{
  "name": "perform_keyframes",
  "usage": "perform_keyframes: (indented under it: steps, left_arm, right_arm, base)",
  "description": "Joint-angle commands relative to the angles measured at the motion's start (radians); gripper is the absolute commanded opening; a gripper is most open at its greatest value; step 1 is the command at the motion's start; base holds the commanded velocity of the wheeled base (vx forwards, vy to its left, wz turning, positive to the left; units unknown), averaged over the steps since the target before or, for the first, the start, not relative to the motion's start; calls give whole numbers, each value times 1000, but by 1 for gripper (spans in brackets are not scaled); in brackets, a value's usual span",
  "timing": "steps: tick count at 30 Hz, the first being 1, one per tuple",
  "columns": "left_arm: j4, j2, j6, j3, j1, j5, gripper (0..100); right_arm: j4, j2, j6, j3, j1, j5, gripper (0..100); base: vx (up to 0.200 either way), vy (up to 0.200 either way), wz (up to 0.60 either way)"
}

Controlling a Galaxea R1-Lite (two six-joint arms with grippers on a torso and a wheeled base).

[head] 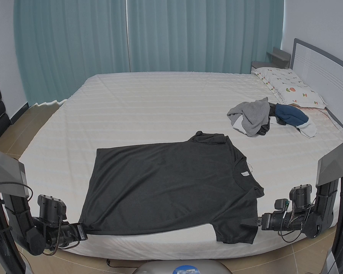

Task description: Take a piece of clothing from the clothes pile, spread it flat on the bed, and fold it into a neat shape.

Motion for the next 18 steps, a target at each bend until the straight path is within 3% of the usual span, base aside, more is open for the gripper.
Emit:
perform_keyframes:
  steps: [1,5,6,18]
  left_arm:
    - [0,-1,-2,0,0,0,0]
    - [0,-1,0,0,1,0,0]
    - [0,-1,0,0,1,0,0]
    - [-2,-16,0,3,4,2,0]
  right_arm:
    - [1,8,1,-4,2,-1,100]
    - [-17,13,1,-1,4,-4,100]
    - [-19,13,1,1,4,-5,0]
    - [-33,-33,-29,102,-55,-5,0]
  base:
    - [0,0,0]
    - [0,0,0]
    - [0,0,0]
    - [0,0,0]
